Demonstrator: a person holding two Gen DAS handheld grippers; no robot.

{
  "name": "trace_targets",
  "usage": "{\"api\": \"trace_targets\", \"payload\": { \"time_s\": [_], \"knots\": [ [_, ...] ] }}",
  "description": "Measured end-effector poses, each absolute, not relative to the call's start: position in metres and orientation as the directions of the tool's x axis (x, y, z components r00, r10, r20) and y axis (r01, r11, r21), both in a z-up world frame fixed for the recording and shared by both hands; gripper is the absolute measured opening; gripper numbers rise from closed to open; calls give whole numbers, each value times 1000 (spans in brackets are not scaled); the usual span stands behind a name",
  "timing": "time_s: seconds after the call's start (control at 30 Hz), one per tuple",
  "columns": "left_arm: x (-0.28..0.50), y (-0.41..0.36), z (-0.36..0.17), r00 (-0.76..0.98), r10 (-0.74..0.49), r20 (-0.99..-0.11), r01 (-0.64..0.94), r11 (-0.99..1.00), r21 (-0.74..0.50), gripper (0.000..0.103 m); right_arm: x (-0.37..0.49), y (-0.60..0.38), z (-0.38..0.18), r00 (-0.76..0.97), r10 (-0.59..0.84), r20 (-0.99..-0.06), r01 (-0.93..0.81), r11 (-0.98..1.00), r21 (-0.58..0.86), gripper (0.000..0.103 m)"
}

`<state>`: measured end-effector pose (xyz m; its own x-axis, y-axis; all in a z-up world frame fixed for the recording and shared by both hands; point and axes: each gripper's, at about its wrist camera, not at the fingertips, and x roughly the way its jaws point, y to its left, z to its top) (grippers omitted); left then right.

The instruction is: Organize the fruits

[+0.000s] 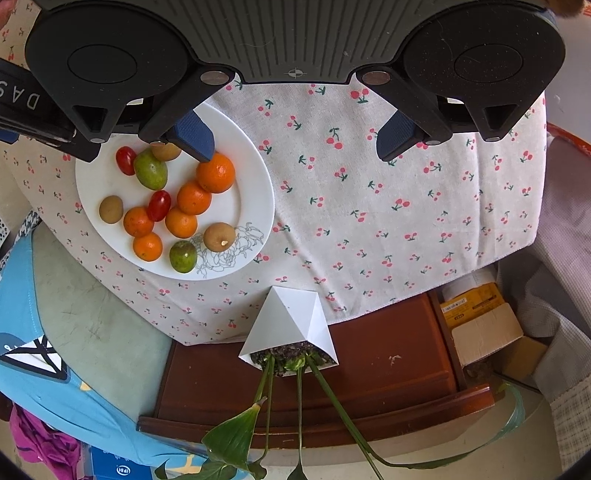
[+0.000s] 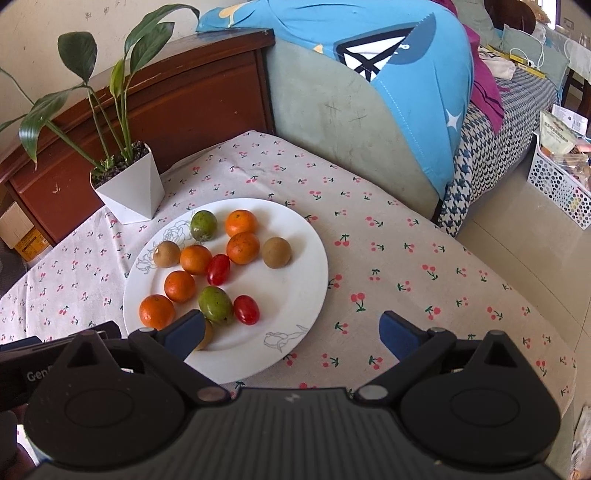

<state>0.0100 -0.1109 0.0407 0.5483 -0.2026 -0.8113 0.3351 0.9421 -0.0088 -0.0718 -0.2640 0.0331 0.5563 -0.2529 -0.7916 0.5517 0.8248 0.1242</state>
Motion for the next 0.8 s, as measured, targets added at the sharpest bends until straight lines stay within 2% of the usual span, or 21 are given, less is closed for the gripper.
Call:
{"api": "trace_targets", "payload": {
  "time_s": [0.43, 0.8],
  "knots": [
    [12, -111, 40, 558, -202, -805, 332, 943, -6, 96, -70, -263, 30, 534, -281, -798, 560, 824, 85, 100],
    [10, -114, 38, 583, -162, -796, 331, 942, 50, 96, -67, -258, 27, 525, -295, -798, 549, 834, 53, 101]
  ]
}}
